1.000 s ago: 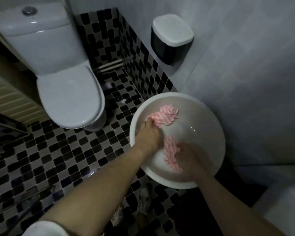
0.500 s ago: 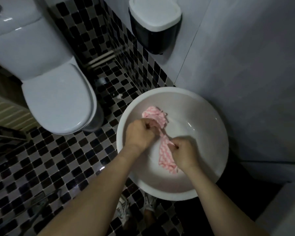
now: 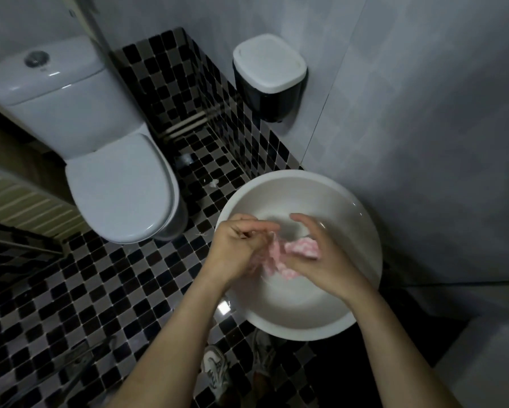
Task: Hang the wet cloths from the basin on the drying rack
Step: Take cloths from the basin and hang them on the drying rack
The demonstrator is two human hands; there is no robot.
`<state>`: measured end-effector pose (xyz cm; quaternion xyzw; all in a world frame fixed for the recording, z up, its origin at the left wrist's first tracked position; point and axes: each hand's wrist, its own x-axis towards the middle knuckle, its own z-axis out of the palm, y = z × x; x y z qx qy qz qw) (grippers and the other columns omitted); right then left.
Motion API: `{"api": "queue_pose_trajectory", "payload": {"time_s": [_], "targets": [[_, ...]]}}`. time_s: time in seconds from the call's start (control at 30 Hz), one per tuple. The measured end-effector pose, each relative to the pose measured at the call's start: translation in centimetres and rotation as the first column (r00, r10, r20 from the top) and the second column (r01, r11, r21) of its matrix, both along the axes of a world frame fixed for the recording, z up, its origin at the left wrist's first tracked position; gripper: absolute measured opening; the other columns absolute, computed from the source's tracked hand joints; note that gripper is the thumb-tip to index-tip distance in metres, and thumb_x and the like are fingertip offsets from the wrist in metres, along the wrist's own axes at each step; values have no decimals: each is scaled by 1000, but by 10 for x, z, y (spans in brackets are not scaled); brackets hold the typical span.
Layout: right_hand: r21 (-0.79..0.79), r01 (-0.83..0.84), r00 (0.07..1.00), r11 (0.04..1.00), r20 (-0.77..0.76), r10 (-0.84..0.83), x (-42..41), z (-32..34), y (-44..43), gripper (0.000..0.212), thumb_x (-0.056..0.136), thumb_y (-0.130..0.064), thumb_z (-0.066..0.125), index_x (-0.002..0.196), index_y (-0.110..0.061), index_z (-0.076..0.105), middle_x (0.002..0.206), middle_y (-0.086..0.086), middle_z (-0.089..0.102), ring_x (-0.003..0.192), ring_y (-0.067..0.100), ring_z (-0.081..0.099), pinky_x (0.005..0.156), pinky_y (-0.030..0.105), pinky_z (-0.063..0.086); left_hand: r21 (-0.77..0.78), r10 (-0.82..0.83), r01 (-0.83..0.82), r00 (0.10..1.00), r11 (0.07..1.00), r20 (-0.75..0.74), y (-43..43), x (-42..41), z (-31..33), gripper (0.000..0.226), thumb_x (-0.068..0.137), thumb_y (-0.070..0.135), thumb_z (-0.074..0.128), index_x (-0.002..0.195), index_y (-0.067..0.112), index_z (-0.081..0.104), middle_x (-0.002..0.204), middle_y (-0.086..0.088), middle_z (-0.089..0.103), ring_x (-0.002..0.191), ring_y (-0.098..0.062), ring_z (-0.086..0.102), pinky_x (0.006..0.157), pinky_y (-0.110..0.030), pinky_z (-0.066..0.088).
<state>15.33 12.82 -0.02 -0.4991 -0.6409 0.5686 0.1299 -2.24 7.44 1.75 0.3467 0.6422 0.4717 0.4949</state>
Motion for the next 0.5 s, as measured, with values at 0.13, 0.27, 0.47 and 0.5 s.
{"api": "queue_pose_trajectory", "payload": {"time_s": [0.13, 0.27, 0.47, 0.5], "targets": [[60, 18, 999, 998, -34, -16, -15, 10, -10, 3, 88, -23, 68, 90, -25, 68, 80, 7, 67, 61, 26, 70, 50, 46, 58, 55, -36, 36, 999, 998, -3, 0, 7, 21, 35, 81, -16, 62, 85, 16, 75, 100, -2, 58, 82, 3, 60, 73, -13, 50], [360, 13, 995, 933, 87, -48, -5, 20, -6, 17, 93, -33, 61, 82, -25, 72, 71, 3, 63, 61, 14, 63, 55, 27, 49, 134, 10, 6, 993, 991, -117, -1, 7, 34, 31, 85, -5, 66, 83, 24, 76, 92, 8, 74, 88, -6, 69, 82, -25, 55], [337, -10, 1000, 942, 22, 3, 1, 59, 0, 23, 94, -18, 59, 74, -15, 70, 73, 4, 61, 65, 17, 63, 60, 29, 52, 142, 31, 5, 969, 990, -246, -6, 15, 59, 16, 90, 11, 64, 95, 25, 72, 93, 10, 71, 88, -4, 66, 84, -28, 56], [299, -7, 1000, 954, 1, 7, 1, 67, 4, 21, 93, -17, 58, 79, -13, 72, 75, 6, 65, 69, 22, 65, 65, 35, 54, 142, 5, 36, 959, 989, -282, -10, 16, 65, 13, 89, 13, 67, 93, 24, 72, 89, 8, 71, 85, -7, 66, 82, -29, 56]]}}
